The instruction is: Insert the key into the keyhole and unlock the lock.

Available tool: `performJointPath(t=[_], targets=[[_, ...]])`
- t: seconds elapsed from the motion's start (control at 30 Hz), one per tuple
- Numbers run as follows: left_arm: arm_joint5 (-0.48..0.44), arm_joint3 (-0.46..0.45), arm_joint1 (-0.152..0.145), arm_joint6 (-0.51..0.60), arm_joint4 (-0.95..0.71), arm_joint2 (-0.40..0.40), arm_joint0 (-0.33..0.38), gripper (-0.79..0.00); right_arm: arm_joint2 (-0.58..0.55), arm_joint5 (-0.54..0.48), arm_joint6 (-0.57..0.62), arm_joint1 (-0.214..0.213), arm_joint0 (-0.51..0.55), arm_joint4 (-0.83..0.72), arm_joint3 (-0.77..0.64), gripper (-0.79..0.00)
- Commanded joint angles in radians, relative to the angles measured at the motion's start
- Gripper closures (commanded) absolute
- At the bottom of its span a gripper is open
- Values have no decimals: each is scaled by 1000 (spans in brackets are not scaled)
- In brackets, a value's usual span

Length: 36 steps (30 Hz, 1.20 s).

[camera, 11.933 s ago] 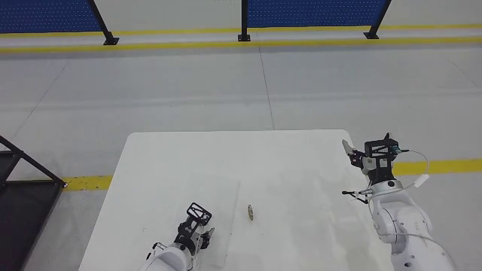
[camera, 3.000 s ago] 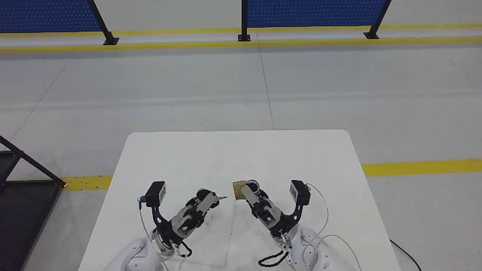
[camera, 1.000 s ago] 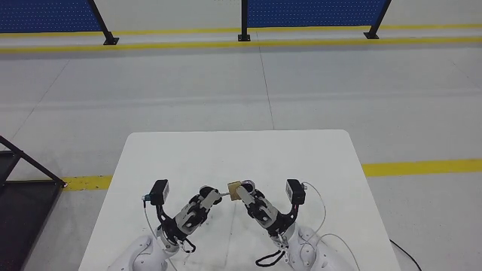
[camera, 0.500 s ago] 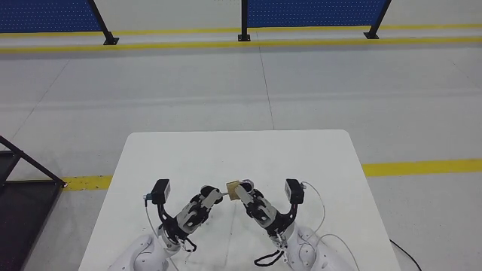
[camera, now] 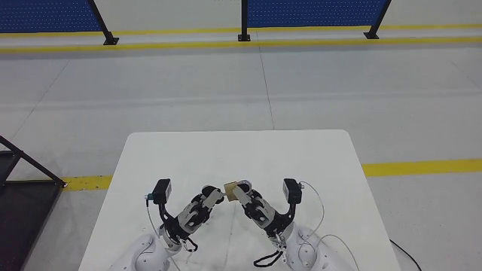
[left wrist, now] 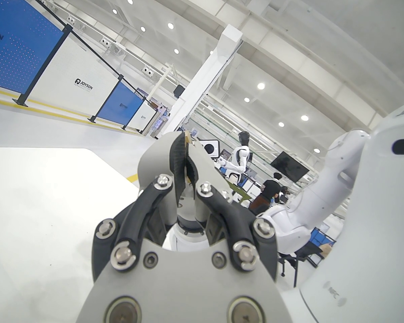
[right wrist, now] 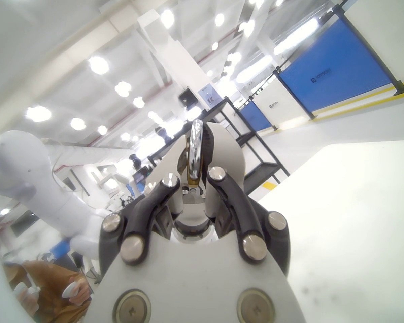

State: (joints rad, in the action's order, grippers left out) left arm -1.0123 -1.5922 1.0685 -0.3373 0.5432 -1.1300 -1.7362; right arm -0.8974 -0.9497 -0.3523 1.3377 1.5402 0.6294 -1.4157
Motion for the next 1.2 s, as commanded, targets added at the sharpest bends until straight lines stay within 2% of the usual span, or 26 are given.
performJointPath(t=[0.0, 0.03, 0.1, 0.37, 0.67, 0.7, 0.77, 0.9, 1.17], targets=[[0, 0, 1, -1, 0, -1, 0, -120, 0, 1, 4, 0, 0, -3, 0, 0], [0, 0, 1, -2, 0, -2, -1, -179, -1, 1, 5, 1, 0, -4, 0, 0], [0, -1, 2, -1, 0, -4, -2, -240, -2, 1, 7, 1, 0, -5, -1, 0], [0, -6, 3, 4, -2, -9, -8, -259, -13, -5, 8, 1, 5, -12, -5, 0], [0, -7, 2, 13, 5, -8, -14, -215, -28, -12, 12, 1, 12, -27, -6, 0], [0, -6, 2, 15, 6, -7, -14, -197, -28, -11, 14, 1, 12, -28, -7, 0], [0, -6, 2, 18, 5, -5, -13, -77, -28, -11, 17, 1, 12, -28, -7, 0], [0, -3, 2, 24, 7, -3, -11, 0, -26, -9, 22, 3, 14, -26, -8, 0], [0, -1, 3, 30, 13, -5, -10, 0, -25, -11, 34, 4, 17, -17, -10, 0]])
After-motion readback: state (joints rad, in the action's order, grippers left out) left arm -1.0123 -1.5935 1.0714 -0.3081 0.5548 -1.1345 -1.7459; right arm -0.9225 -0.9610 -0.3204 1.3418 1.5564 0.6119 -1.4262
